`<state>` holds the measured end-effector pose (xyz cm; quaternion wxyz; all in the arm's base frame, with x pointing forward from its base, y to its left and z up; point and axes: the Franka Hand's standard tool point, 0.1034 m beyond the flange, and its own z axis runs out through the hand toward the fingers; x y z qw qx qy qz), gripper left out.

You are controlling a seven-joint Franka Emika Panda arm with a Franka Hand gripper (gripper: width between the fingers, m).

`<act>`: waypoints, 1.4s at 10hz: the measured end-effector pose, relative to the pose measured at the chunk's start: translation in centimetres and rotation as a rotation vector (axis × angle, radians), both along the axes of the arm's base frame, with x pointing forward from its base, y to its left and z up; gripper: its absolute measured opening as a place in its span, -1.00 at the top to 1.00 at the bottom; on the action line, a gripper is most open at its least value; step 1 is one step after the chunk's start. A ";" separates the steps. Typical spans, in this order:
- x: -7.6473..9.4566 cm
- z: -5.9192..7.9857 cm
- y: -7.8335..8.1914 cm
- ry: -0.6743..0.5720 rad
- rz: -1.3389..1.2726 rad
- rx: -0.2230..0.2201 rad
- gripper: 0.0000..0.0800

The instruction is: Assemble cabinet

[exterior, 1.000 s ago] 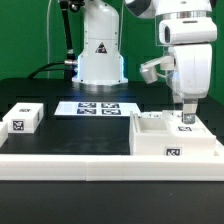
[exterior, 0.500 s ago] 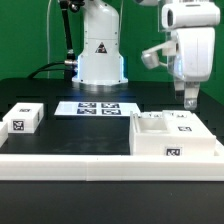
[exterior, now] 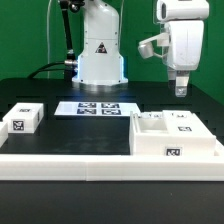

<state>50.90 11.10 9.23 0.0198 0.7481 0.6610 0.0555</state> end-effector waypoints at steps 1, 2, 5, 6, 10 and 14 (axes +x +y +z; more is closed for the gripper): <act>0.0 -0.1 0.0 0.001 0.000 0.000 -0.99; 0.0 -0.1 0.0 0.002 0.000 0.000 -0.99; -1.1 -0.7 0.2 -0.026 0.023 0.014 -0.99; -2.4 -1.3 0.0 -0.013 0.030 0.013 -0.99; -4.4 -2.0 -0.1 0.012 -0.014 0.013 -0.99; -5.8 -2.7 0.0 -0.005 -0.010 0.030 -0.99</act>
Offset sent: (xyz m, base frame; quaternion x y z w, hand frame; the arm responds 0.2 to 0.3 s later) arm 0.0000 0.0000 0.0000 0.0000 0.0000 0.0000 1.0000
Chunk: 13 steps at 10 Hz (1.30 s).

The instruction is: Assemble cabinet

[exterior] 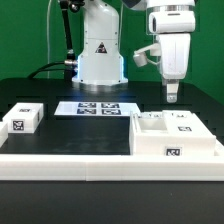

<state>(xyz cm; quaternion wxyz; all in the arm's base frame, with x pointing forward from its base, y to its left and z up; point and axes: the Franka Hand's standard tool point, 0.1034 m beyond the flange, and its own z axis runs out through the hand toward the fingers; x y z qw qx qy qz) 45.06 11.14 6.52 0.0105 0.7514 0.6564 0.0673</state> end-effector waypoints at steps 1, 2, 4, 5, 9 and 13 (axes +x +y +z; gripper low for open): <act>-1.1 -0.5 -0.1 0.006 0.021 0.000 -0.99; -1.5 -0.8 -0.2 0.000 0.042 0.003 -0.99; -2.1 -1.7 -0.3 0.018 0.042 0.006 -0.99; -2.4 -2.2 -0.4 0.024 0.036 0.009 -0.99; -3.0 -4.0 -0.7 0.045 0.020 0.022 -0.99; -3.5 -4.7 -0.9 0.061 0.014 0.023 -0.97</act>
Offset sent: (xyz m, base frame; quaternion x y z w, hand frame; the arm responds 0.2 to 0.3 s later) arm -0.0167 -0.0016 -0.0170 0.0190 0.0134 -0.0184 0.9996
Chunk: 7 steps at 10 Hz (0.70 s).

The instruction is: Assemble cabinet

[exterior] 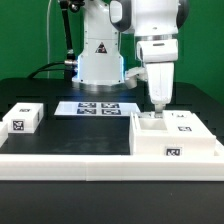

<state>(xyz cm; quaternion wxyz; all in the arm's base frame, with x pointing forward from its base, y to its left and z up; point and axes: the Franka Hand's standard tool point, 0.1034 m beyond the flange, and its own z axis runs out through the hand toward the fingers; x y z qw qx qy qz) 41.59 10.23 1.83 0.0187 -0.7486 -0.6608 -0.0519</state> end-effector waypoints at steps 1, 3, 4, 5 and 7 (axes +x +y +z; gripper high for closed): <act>0.0 0.0 0.0 0.000 0.000 0.000 -0.97; -0.2 -0.2 0.0 0.006 0.000 0.001 -0.09; -0.2 -0.3 0.0 0.007 0.000 0.001 0.25; -0.3 -0.4 0.0 0.009 0.000 0.001 0.25; -0.3 -0.6 0.1 0.012 -0.001 0.003 0.83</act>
Offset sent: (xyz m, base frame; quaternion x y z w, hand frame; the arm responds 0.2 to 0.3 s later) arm 0.0011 0.0008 -0.0033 -0.0032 0.0034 0.0028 1.0000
